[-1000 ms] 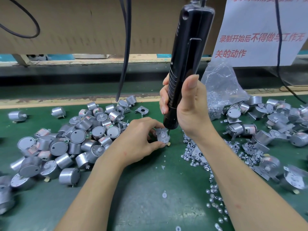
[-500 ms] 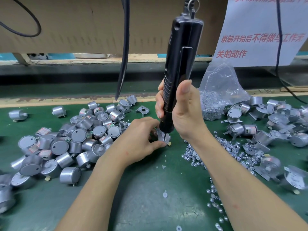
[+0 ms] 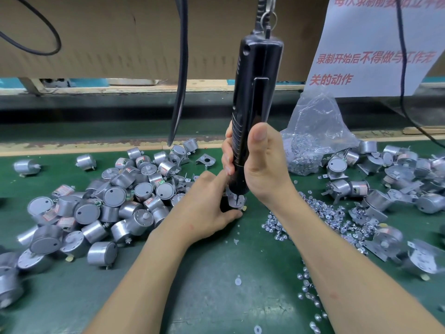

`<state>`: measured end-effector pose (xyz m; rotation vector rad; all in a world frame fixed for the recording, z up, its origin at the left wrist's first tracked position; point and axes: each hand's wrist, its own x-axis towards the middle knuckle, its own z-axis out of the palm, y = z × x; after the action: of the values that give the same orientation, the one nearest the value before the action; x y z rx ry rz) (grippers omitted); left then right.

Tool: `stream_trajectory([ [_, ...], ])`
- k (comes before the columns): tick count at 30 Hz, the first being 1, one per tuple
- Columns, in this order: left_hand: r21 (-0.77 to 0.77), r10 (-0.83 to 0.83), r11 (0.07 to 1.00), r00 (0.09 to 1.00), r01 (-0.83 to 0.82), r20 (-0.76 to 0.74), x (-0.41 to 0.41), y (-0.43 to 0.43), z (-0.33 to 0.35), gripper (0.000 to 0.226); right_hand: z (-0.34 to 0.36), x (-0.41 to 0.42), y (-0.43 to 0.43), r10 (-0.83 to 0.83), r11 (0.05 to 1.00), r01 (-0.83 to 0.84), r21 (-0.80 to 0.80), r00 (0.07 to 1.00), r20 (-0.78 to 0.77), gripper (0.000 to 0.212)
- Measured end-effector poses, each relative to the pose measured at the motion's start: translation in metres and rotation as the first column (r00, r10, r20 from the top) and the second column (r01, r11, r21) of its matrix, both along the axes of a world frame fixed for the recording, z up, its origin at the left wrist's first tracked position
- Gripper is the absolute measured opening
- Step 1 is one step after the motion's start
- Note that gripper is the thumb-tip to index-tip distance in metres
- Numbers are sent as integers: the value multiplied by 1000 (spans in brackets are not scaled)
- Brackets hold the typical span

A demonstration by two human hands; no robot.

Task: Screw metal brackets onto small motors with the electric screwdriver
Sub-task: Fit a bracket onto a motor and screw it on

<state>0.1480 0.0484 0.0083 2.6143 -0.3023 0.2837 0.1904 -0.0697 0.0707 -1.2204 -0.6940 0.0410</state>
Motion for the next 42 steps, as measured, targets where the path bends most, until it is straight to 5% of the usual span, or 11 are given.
stream_trajectory([
  [27, -83, 30, 996, 997, -24, 74, 0, -3, -6, 44, -4, 2, 5, -137, 991, 137, 2, 990, 39, 74],
  [34, -95, 55, 994, 997, -49, 60, 1, -5, -7, 42, 4, 13, -10, 34, 999, -34, 15, 999, 40, 92],
  [42, -46, 64, 997, 998, -63, 16, 1, -5, -8, 46, 4, 42, -35, -185, 981, 187, -47, 982, 40, 84],
])
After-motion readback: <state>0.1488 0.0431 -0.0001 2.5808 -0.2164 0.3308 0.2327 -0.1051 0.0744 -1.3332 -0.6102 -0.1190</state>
